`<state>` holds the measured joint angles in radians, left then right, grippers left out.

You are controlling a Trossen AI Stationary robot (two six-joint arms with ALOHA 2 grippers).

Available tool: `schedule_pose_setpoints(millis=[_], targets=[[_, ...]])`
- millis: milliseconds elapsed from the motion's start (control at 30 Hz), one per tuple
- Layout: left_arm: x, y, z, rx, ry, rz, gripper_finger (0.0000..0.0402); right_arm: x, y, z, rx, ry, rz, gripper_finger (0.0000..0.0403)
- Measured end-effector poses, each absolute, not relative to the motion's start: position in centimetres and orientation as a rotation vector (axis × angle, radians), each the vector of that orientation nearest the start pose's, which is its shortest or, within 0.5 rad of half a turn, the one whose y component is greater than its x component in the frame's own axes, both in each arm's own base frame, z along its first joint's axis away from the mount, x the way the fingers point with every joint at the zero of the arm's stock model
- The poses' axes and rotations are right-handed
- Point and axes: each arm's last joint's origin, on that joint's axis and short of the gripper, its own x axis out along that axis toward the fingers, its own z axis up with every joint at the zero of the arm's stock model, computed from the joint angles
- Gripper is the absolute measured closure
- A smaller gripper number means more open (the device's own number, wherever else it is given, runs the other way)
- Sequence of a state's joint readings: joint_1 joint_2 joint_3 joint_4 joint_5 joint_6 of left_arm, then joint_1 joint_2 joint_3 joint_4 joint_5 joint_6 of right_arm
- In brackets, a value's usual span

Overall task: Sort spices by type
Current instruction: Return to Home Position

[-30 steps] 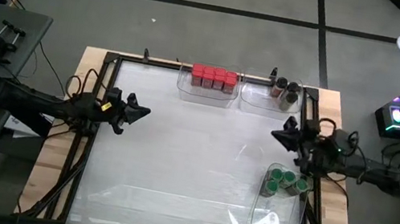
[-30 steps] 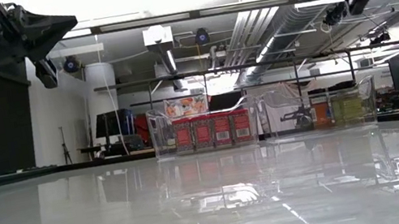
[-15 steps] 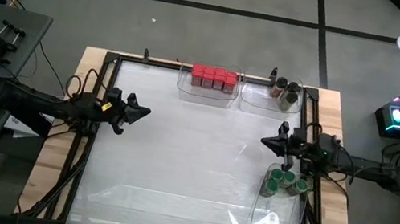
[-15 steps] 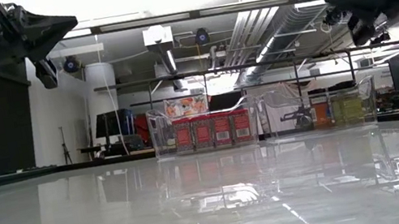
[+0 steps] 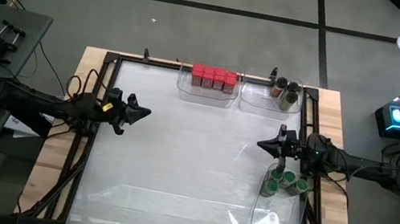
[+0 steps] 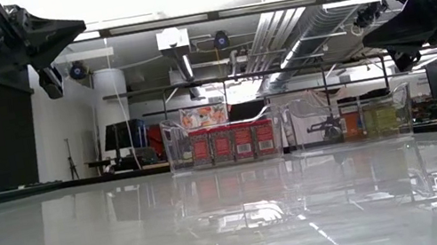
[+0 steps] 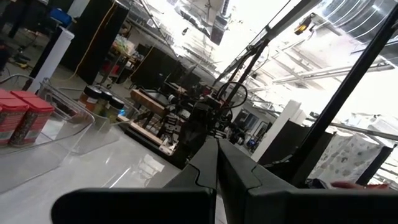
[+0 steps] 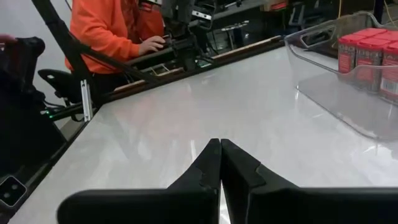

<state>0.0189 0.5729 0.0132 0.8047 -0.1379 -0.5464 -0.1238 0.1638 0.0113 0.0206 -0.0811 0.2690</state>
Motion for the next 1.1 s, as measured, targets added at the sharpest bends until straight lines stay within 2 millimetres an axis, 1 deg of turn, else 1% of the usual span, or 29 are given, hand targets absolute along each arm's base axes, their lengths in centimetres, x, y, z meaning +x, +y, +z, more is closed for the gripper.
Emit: schedule_pose_setpoints(millis=[333,600,767,933,1100], targets=[[12.4,0.5,19.3,-0.56,-0.288,0.073,0.0402,10.6,-1.1,15.6,0.275,0.125,-0.06,0.0403],[9.9,0.5,20.1,-0.562,-0.377,0.053,0.0402,10.6,-1.1,15.6,0.274,0.122,-0.059,0.0402],[8.8,0.6,20.7,-0.562,-0.468,0.04,0.0401,10.2,-1.0,16.2,0.267,0.056,-0.05,0.0402],[8.6,0.7,21.0,-0.56,-0.507,0.042,0.0402,9.6,-1.0,17.2,0.255,-0.061,-0.035,0.0402],[8.6,1.0,21.0,-0.55,-0.514,0.075,0.0402,9.6,-1.0,17.2,0.254,-0.072,-0.031,0.0402]])
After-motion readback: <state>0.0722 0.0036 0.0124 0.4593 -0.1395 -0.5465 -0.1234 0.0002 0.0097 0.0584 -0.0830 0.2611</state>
